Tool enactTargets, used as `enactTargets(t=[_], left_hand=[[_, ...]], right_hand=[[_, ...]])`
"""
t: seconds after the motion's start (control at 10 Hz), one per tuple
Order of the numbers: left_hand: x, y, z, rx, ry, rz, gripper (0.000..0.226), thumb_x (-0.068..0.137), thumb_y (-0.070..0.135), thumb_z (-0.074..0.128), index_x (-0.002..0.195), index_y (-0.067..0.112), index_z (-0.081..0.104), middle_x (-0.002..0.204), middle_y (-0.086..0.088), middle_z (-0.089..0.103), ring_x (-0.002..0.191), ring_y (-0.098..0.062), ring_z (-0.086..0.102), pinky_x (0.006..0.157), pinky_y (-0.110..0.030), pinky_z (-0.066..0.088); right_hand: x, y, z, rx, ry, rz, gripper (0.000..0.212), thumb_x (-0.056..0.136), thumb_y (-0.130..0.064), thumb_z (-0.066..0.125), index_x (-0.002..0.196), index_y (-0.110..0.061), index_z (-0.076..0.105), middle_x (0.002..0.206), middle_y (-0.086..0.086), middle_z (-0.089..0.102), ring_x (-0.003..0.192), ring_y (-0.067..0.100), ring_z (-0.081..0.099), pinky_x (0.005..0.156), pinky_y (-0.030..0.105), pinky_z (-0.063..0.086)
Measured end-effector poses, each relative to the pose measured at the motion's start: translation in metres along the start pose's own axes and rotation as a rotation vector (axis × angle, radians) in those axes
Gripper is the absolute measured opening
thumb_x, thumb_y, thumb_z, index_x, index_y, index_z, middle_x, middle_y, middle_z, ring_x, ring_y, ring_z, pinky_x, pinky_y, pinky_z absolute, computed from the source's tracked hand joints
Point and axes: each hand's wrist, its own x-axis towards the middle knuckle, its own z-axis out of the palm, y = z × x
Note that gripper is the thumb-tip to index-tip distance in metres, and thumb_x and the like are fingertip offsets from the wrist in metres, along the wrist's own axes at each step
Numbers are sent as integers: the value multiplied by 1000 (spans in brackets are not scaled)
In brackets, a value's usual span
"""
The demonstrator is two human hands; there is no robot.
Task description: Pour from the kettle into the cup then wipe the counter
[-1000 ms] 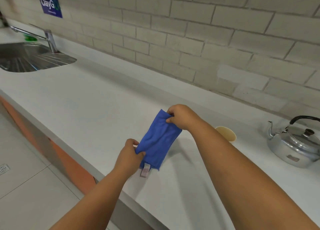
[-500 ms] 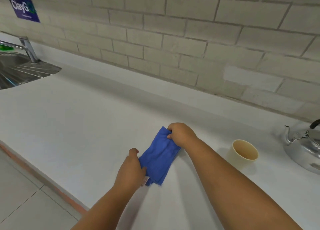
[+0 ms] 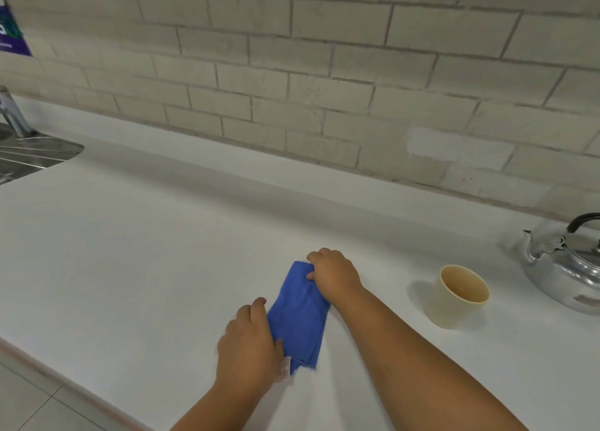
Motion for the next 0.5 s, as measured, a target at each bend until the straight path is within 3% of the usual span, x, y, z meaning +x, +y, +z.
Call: enactTargets(t=[0.1,0.3,0.4,0.5], left_hand=[[4,-2,2,57,19,51,63,83,39,53,137,21,26,132,0,46,112,-20,49,87,-29,43],[16,1,-2,65,4,92,63,81,38,57,136,23,29,133,-1,47,115,-22,47,88,-31,43],[23,9,-8,96,-16,130,68,81,42,58,138,22,27,142,-3,40,125,-24,40,97,-35,40],[43,24,-19,213,-109,182,78,81,51,53,143,22,15,156,-10,14,143,-30,12,114,-43,20]], right_hand=[[-2,2,4,0,27,7,34,92,-27,48,123,-12,51,119,9,56,106,28,52,86,40,48],[-10,10,-2,19,58,21,39,92,-37,43,123,-14,50,118,8,57,108,27,52,85,37,46],[-21,15,-9,32,49,30,54,93,-48,37,139,-18,36,142,9,43,129,30,39,104,39,34],[-27,19,-22,14,134,-9,68,91,-60,23,146,-21,18,156,9,20,144,29,15,118,42,8]])
